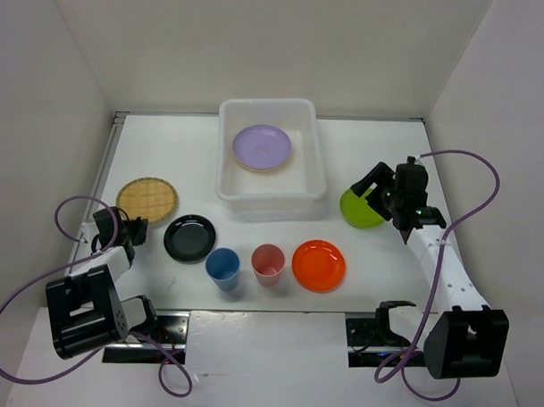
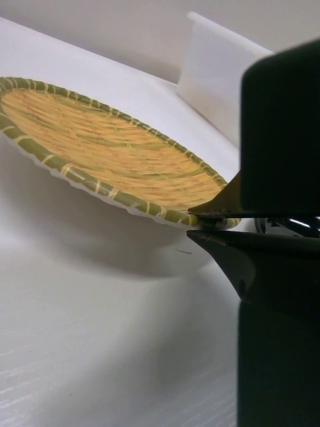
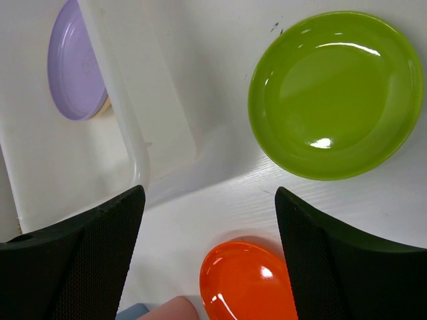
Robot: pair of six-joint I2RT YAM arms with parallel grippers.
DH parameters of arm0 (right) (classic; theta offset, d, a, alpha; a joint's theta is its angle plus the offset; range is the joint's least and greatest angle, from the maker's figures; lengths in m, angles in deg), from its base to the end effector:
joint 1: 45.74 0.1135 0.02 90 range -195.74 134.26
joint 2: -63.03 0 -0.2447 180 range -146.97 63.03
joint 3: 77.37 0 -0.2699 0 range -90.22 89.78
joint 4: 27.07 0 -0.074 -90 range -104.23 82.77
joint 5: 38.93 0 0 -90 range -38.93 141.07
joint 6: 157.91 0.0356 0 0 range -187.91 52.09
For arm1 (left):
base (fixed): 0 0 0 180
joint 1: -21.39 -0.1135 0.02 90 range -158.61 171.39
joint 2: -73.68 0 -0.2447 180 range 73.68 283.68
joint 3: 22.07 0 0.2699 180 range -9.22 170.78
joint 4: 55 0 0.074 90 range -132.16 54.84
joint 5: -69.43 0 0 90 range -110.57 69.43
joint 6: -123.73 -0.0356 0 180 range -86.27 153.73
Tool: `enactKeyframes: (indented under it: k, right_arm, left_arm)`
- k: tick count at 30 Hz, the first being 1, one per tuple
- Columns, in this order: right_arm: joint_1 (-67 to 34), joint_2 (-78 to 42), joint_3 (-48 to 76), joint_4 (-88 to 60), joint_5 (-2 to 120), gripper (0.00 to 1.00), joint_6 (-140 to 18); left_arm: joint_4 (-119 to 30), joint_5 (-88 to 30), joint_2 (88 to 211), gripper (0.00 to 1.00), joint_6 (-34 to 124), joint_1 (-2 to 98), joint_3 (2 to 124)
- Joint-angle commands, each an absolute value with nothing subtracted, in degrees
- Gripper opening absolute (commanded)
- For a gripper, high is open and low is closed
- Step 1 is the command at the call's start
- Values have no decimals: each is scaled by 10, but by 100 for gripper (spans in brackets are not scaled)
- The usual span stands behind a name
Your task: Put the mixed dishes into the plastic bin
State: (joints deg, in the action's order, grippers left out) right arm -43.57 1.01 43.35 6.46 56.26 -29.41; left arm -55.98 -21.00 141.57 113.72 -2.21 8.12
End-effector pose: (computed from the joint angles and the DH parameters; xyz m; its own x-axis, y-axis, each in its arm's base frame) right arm 0.2627 0.0132 0.2519 -0.5315 0.6003 -0.5977 0.2815 0.7906 0.5438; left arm 0.2102 0.0916 0.1096 0.2936 -0.9464 -0.1349 -0.6082 -0.0760 -0.7901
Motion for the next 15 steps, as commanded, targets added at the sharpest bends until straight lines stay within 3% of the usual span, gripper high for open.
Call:
enactKeyframes:
  k: [1, 6, 15]
  right_arm:
    - [-430, 17, 404, 65, 548, 83, -300]
    - [-430, 27, 404, 70, 541, 83, -306]
    - [-430, 27, 409, 50, 568, 83, -294]
  left_arm:
    - [-560, -175, 1434, 0, 1136, -26, 77]
    - [-538, -175, 1406, 0, 1130, -26, 110]
    - [-393, -148, 1197, 0, 1086, -26, 245]
